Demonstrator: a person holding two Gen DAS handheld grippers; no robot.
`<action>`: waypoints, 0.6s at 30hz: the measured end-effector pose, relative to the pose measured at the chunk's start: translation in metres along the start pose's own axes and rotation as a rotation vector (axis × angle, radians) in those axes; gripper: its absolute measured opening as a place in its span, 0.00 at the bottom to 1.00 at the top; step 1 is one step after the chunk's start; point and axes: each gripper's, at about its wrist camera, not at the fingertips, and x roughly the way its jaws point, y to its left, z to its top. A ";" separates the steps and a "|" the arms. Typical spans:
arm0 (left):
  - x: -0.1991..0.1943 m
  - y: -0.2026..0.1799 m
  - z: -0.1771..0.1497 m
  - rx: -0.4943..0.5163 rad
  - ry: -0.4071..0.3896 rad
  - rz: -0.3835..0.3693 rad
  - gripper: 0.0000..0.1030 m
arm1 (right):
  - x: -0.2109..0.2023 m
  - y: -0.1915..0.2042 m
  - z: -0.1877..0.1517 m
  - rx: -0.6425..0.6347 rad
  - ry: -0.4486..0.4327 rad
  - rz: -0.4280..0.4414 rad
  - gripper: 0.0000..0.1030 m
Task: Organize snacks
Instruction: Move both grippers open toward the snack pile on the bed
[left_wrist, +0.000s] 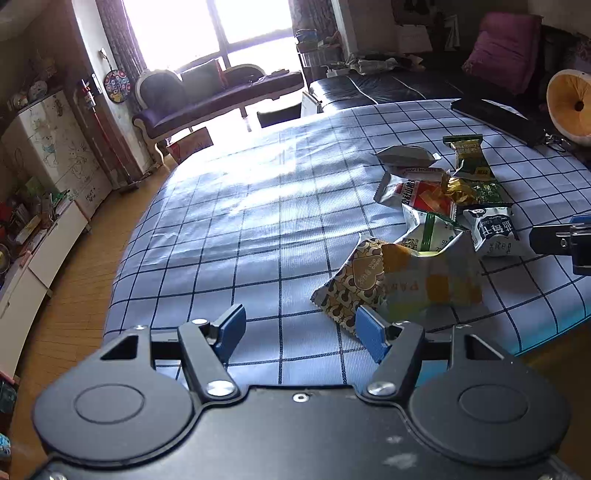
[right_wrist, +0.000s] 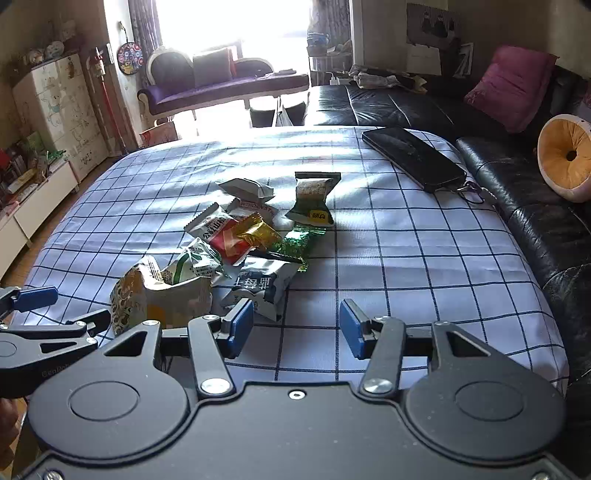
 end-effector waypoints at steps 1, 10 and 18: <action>0.001 -0.001 0.000 0.010 -0.006 -0.005 0.67 | 0.002 0.001 0.001 0.002 0.002 0.003 0.56; 0.016 -0.023 0.005 0.187 -0.030 -0.062 0.67 | 0.013 0.005 0.007 -0.004 0.007 -0.004 0.56; 0.042 -0.017 0.024 0.127 -0.011 -0.041 0.69 | 0.020 0.007 0.010 0.004 0.017 -0.007 0.55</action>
